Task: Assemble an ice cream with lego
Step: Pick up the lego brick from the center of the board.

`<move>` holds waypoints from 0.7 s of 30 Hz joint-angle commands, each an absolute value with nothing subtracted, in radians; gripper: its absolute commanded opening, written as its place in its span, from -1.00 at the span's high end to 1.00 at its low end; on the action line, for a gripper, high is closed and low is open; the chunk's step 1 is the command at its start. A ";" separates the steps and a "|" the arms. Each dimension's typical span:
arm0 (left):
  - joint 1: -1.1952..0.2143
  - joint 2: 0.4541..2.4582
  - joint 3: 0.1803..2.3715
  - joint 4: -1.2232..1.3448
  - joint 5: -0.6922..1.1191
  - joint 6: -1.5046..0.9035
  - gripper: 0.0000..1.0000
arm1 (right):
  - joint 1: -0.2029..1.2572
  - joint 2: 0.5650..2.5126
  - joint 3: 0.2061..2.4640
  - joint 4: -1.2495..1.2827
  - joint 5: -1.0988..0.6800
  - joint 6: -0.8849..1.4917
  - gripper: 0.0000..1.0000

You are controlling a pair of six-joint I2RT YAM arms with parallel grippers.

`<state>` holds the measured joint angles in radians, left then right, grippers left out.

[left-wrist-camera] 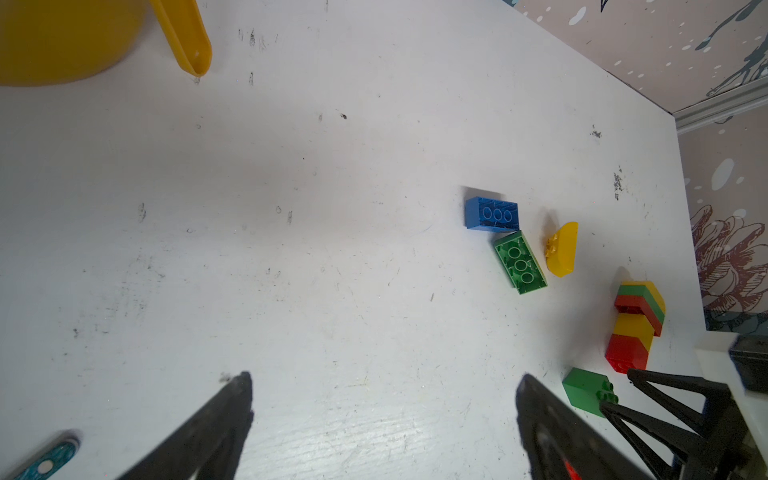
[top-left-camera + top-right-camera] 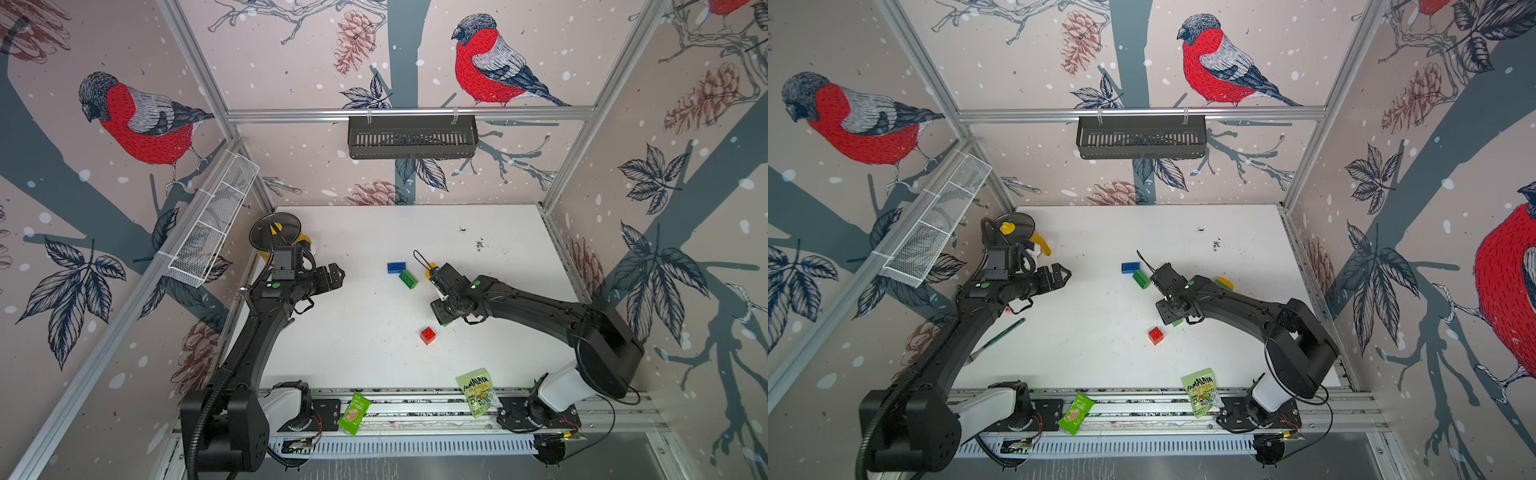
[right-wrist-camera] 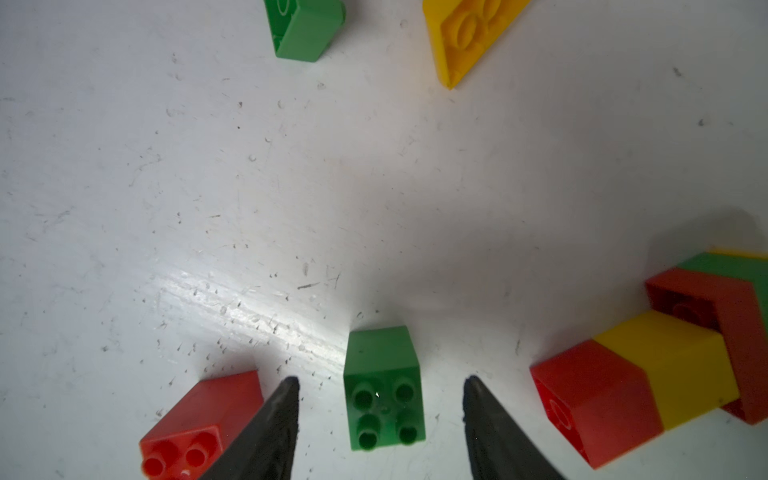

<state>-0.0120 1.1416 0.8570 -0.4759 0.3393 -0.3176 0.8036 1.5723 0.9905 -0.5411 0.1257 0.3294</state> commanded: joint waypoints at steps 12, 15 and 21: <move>-0.016 1.114 0.861 -0.476 0.337 -0.324 -0.96 | 0.811 1.604 0.951 -0.527 0.124 0.353 -0.07; -0.015 1.112 0.859 -0.474 0.336 -0.325 -0.96 | 0.811 1.616 0.948 -0.521 0.121 0.351 -0.05; -0.016 1.104 0.864 -0.480 0.327 -0.324 -0.96 | 0.809 1.623 0.956 -0.510 0.133 0.347 0.09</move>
